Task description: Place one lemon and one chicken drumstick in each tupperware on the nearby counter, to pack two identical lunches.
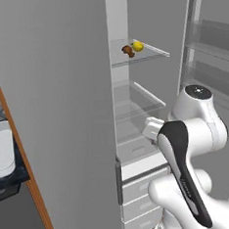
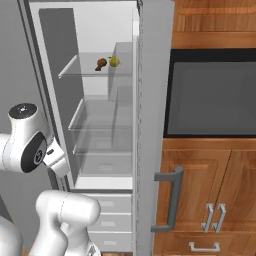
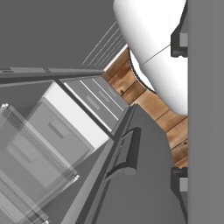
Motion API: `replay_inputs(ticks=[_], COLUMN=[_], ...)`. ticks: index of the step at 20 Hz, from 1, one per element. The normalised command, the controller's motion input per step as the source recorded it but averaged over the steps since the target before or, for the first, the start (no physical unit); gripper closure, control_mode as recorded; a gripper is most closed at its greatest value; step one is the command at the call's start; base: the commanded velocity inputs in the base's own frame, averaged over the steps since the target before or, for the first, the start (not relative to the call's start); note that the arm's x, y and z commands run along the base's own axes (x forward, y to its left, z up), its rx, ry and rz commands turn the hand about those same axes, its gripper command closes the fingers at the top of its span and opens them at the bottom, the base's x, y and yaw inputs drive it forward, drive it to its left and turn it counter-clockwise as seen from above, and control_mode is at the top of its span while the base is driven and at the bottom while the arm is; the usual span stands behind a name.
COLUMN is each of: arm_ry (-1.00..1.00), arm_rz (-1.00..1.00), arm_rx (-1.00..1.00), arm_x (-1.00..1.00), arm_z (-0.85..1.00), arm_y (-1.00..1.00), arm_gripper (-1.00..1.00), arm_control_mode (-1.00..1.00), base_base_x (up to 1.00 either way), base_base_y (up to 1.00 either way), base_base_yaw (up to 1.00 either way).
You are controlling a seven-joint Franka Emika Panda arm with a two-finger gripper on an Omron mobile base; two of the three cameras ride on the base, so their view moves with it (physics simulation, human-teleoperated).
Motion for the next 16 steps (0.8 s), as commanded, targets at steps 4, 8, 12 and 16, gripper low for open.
replay_inputs(ticks=[4,8,12,16], arm_ry=[0.0,0.0,0.0,0.0], arm_rz=[0.0,0.0,0.0,0.0], arm_rx=[0.0,0.0,0.0,0.0], arm_x=[0.0,0.0,0.0,0.0], arm_z=[0.0,0.0,0.0,0.0], arm_y=[0.0,0.0,0.0,0.0], arm_gripper=[-1.0,-1.0,-1.0,-1.0], arm_control_mode=[1.0,1.0,1.0,1.0], base_base_x=[0.25,0.15,-0.29,0.06], base_base_y=[-0.73,-0.66,-0.81,-0.39], base_base_yaw=[-0.06,0.08,0.11,0.03])
